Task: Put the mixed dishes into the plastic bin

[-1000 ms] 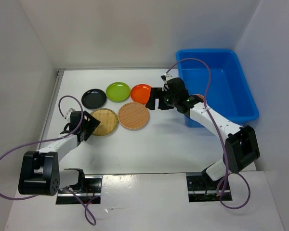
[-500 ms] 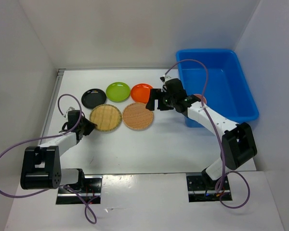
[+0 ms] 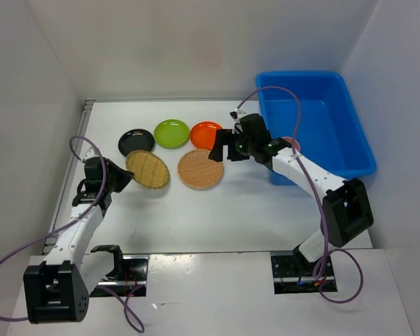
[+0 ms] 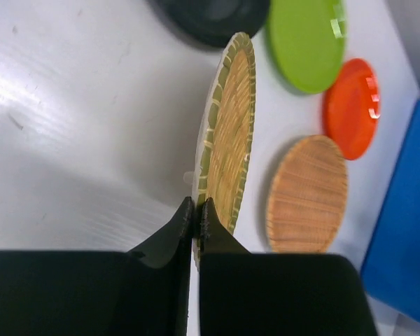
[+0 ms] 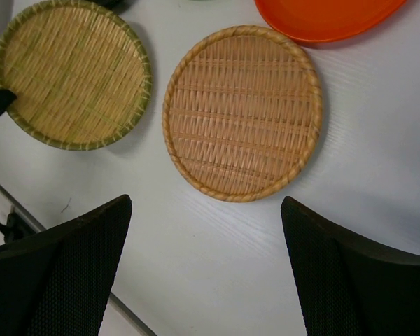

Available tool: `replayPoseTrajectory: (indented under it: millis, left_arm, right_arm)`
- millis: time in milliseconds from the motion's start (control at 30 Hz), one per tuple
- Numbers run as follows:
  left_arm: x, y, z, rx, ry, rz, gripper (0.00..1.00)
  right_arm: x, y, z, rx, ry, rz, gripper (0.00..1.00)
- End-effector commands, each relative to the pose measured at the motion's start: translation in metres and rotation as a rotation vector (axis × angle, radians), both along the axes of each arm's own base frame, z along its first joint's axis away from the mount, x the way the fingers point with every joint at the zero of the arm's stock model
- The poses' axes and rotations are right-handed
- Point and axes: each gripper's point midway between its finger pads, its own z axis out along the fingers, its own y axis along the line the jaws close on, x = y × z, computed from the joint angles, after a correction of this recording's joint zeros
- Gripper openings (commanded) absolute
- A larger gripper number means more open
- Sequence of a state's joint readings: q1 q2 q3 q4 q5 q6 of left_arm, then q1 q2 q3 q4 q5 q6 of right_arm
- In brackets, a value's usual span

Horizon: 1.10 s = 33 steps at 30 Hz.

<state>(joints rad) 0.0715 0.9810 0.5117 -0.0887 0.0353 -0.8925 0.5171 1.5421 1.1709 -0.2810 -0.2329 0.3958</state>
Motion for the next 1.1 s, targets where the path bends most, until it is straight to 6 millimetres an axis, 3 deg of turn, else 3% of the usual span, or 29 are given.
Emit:
replayPoseTrajectory:
  millis: [0, 300, 533, 700, 967, 1067]
  left_arm:
    - [0.008, -0.008, 0.061, 0.023, -0.15, -0.088, 0.0]
    - [-0.003, -0.028, 0.105, -0.003, -0.261, -0.198, 0.0]
    - [-0.018, -0.063, 0.177, -0.095, -0.43, -0.388, 0.0]
    - [-0.03, -0.092, 0.204, -0.194, -0.473, -0.579, 0.0]
    - [-0.036, -0.107, 0.211, -0.26, -0.488, -0.696, 0.0]
    - [-0.041, -0.112, 0.214, -0.28, -0.492, -0.73, 0.0]
  right_arm:
    - [0.006, 0.024, 0.041, 0.102, -0.089, 0.079, 0.92]
    - [-0.015, 0.054, 0.074, 0.259, -0.129, 0.262, 0.92]
    - [-0.028, 0.067, 0.089, 0.35, -0.133, 0.397, 0.93]
    - [-0.031, 0.068, 0.095, 0.343, -0.164, 0.441, 0.93]
    - [-0.029, 0.064, 0.12, 0.37, -0.228, 0.467, 0.94]
    - [-0.026, 0.066, 0.113, 0.364, -0.206, 0.464, 0.94]
